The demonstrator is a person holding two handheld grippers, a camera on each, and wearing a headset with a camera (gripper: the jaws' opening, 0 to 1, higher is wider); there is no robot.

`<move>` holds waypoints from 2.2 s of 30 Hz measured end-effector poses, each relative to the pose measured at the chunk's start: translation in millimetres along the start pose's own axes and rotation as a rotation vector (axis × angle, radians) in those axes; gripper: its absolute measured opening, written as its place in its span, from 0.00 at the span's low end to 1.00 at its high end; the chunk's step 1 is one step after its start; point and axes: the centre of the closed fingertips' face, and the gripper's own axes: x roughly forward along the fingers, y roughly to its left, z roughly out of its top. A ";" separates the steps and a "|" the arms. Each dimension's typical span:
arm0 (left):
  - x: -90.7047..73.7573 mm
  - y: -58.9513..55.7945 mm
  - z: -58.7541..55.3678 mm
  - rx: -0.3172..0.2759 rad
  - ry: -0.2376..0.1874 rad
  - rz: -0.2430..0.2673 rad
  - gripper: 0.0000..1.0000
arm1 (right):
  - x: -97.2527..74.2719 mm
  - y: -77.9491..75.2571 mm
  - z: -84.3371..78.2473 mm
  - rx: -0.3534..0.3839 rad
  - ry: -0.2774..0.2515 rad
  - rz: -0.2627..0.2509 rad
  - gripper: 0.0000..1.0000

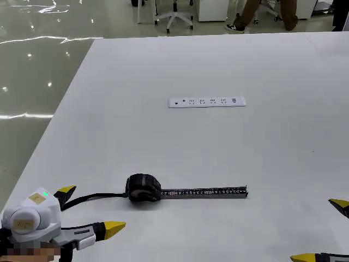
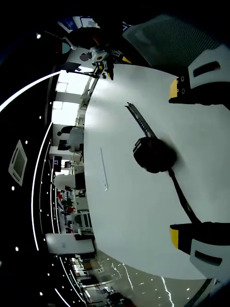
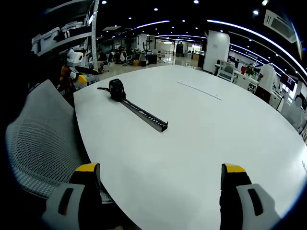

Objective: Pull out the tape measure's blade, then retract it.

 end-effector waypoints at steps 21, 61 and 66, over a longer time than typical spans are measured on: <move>86.3 -8.2 32.7 -0.067 -0.003 0.186 1.00 | 62.4 -25.8 55.4 -0.228 0.061 0.145 0.95; 103.0 -7.2 8.2 -0.198 -0.115 0.317 0.93 | 160.2 -6.1 20.1 -0.548 0.423 0.501 0.22; 104.3 -7.1 7.9 -0.205 -0.116 0.315 0.93 | 158.9 -4.1 16.6 -0.546 0.434 0.505 0.17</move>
